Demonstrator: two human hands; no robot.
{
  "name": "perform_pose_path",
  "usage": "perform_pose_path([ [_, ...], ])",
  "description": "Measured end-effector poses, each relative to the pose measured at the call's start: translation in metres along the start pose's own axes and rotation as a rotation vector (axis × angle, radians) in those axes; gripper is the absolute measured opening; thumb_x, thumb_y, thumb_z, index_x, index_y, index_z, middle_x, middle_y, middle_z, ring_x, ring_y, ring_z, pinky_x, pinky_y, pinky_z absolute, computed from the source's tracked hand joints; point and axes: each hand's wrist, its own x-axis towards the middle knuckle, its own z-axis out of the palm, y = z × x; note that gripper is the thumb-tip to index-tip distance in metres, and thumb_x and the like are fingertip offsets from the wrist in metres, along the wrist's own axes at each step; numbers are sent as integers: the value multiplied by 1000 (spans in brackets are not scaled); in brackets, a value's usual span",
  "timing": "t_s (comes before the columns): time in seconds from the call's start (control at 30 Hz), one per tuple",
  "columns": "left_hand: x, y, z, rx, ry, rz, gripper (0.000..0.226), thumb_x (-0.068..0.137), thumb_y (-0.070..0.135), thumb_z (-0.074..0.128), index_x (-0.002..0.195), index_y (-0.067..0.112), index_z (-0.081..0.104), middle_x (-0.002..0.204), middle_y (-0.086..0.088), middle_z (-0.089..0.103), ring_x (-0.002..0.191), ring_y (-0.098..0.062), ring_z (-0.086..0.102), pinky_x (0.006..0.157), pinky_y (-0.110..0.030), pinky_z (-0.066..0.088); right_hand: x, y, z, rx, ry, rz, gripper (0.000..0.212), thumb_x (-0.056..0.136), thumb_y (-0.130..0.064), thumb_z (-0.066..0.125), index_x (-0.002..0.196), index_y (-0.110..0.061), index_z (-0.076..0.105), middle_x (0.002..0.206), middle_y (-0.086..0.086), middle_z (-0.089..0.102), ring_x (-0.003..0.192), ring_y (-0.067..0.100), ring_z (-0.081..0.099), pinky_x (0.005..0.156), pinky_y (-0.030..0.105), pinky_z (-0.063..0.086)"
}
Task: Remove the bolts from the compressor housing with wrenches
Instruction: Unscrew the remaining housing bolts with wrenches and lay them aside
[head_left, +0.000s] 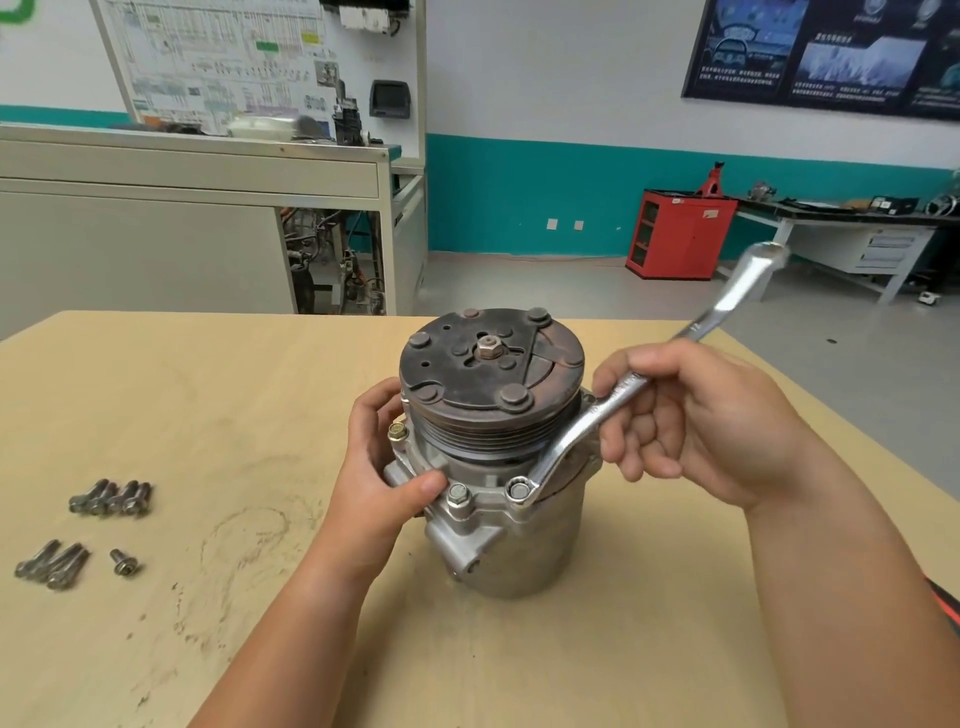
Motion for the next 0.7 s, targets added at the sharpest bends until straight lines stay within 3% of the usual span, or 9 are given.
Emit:
perform_pose_path([
  [0.13,0,1,-2,-12,-63,-49,97,38,60,92,126,42,55,133,-10,58,114,-26,63,83,-30,54,6,-1,-1,37,-44,-59,33,81,-15,42,60,-15,67,51,14,63,38,17,54,37,17,36],
  [0.23,1,1,-3,-14,-70,-69,105,37,58,93,131,34,51,131,-10,60,113,-27,63,82,-30,55,-16,11,-5,462,-252,-179,16,81,-17,54,73,-7,65,61,17,65,45,19,51,43,21,34],
  [0.3,0,2,-2,-18,-54,-69,106,36,59,93,130,33,52,129,-11,61,112,-28,63,82,-31,55,-39,18,-5,749,-339,-192,21,93,-8,41,90,7,55,80,30,63,58,27,48,49,33,20],
  [0.4,-1,1,1,-14,-22,-60,108,34,61,92,129,32,50,126,-6,63,111,-25,64,83,-29,54,-81,32,9,760,-167,-183,29,100,0,24,109,18,45,105,47,49,81,44,55,62,45,37],
  [0.47,-1,1,2,-16,-7,-61,109,33,62,91,128,31,49,123,-1,65,109,-21,65,83,-27,53,-95,39,21,635,-31,-213,34,102,-20,35,114,5,55,106,38,59,83,43,64,70,34,50],
  [0.53,-1,2,3,-20,2,-64,110,32,62,91,128,29,48,122,1,66,109,-20,65,83,-27,53,-97,45,42,271,63,-153,32,66,-50,78,84,-24,73,88,12,74,65,29,71,46,19,50],
  [0.6,-1,2,4,-19,11,-62,111,31,62,91,128,29,48,122,0,65,109,-20,65,83,-27,53,-99,40,56,128,238,34,56,5,-37,93,47,-10,68,68,13,72,54,27,69,31,17,41],
  [0.63,-1,2,4,-18,14,-61,110,31,63,91,127,30,49,122,0,66,109,-20,65,83,-27,53,-97,29,65,127,232,153,49,3,-22,92,37,-4,62,61,14,70,53,24,69,28,15,36],
  [0.7,-2,2,4,-14,14,-60,109,32,63,91,127,31,49,122,0,66,108,-20,65,82,-26,53,-92,10,75,155,108,267,38,55,3,78,26,0,53,52,11,67,57,9,63,26,14,28],
])
